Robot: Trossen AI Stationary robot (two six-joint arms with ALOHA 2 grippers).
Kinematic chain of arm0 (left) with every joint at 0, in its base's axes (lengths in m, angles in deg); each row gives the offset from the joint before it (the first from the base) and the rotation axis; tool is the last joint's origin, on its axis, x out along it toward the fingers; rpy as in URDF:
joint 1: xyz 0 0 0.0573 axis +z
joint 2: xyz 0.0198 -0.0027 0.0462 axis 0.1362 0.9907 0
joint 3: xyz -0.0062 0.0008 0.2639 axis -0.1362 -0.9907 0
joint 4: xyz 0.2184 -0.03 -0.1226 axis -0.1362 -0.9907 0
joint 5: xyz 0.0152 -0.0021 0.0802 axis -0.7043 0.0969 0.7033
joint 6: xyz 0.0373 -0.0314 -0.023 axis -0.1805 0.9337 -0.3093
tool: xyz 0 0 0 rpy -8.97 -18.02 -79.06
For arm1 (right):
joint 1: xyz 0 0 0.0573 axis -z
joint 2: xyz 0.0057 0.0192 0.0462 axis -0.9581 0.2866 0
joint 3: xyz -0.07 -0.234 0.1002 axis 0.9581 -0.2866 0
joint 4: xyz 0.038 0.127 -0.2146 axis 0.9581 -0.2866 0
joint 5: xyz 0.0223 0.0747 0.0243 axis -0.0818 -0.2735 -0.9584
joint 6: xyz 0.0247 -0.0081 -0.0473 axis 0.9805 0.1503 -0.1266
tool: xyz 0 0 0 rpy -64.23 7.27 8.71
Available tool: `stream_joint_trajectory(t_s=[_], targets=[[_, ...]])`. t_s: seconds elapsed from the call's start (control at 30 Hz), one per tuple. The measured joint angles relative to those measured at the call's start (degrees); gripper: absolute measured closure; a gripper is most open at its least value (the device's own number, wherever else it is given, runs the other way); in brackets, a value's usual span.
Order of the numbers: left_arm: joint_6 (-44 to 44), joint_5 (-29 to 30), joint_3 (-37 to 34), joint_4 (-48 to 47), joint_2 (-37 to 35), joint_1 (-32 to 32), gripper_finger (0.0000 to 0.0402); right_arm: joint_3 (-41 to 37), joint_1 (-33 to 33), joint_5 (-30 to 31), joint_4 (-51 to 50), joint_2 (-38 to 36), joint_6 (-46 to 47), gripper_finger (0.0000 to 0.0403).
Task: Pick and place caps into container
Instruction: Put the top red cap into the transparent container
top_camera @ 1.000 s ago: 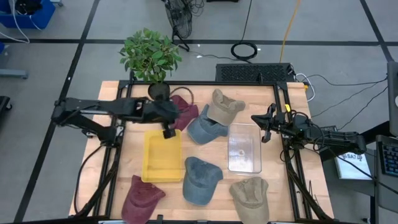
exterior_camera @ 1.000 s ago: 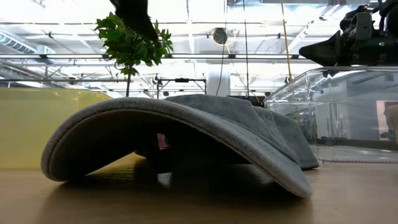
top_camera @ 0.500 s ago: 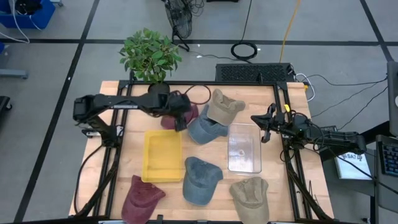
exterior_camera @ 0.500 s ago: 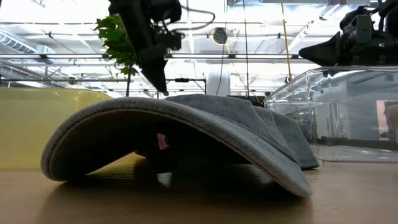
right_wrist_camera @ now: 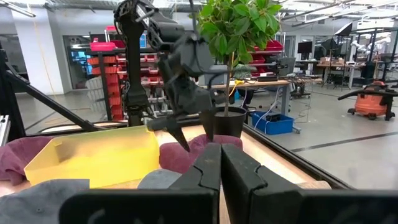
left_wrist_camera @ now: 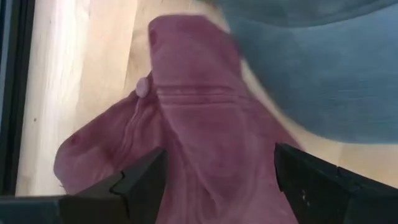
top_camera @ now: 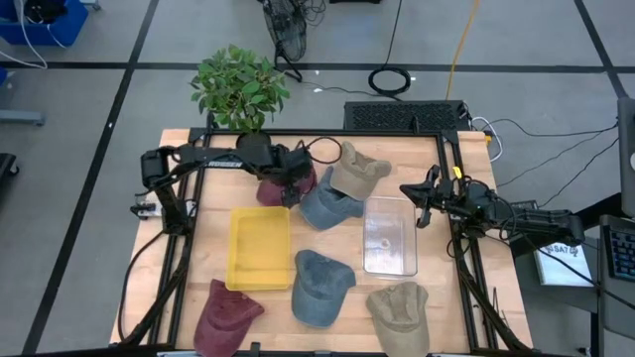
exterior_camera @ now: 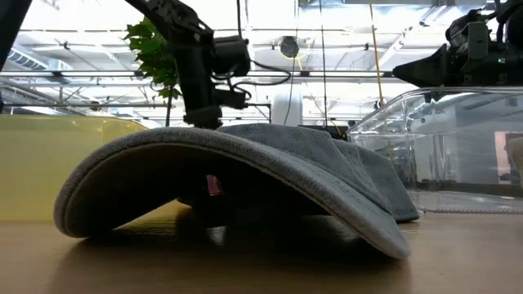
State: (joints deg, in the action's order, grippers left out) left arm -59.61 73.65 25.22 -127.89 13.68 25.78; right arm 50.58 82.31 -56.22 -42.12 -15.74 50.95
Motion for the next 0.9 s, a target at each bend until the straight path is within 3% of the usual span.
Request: stream_joint_trajectory(t_s=[0.5, 0.63, 0.8, 0.9], targets=[[-0.02, -2.65, 0.04, 0.49, 5.15, 3.94, 0.0130, -0.02, 0.01, 0.01, 0.06, 0.00, 0.00, 0.0403], [-1.65, -2.41, 0.04, 0.75, 5.20, 3.79, 0.0210, 0.00, 0.01, 0.01, 0.08, 0.00, 0.00, 0.0403], [-2.06, -0.18, 0.00, 1.13, 5.09, 3.87, 0.0368, -0.02, 0.01, 0.01, 0.12, 0.00, 0.00, 0.0403], [-2.10, 1.92, -0.07, 1.86, 4.64, 3.77, 0.0386, 0.00, 0.01, 0.01, 0.10, 0.00, 0.00, 0.0403]])
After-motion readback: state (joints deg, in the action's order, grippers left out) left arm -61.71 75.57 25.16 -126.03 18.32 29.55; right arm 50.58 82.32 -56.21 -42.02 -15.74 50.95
